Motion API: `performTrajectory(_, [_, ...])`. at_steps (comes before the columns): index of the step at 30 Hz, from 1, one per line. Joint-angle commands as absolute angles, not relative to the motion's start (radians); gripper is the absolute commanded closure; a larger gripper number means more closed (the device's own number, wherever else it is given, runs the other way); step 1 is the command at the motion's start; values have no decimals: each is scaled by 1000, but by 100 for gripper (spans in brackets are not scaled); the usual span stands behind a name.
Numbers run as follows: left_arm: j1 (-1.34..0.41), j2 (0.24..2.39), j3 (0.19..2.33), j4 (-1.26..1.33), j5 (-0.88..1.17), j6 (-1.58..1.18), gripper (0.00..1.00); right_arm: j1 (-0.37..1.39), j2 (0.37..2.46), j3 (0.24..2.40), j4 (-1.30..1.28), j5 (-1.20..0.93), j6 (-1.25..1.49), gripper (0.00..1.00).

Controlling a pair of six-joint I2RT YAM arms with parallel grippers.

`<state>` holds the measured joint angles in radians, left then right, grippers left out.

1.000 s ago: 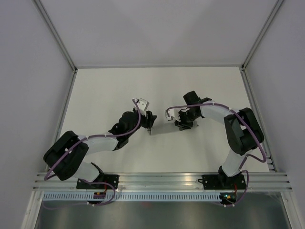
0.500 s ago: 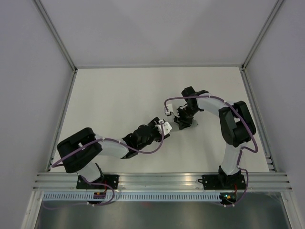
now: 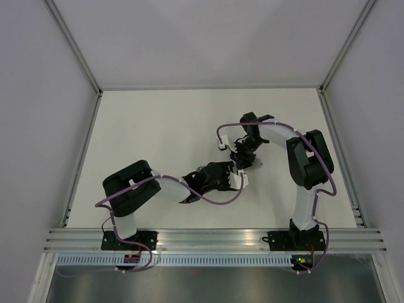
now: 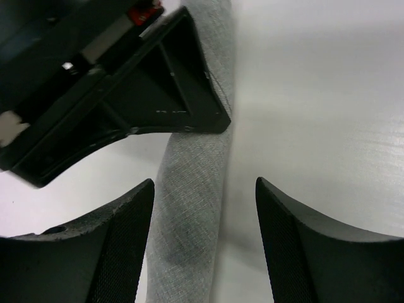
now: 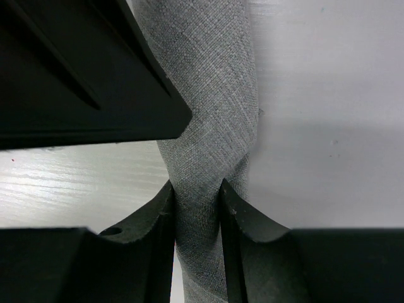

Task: Fold the napkin, place the utensils inside, and roll it up
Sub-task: Roll the napkin at the center of the board.

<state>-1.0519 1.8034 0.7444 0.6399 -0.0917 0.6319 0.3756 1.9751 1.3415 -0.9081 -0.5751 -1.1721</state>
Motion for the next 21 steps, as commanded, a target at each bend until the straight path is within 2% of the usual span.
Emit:
performTrajectory(1, [-1058,1845,798,589,-52,753,29,368,2062,1347,-929,-531,-1216,80])
performTrajectory(21, [-1037,1936,880,460,-146,795,30,350,2218,1557,-1209,-548,-1316,84])
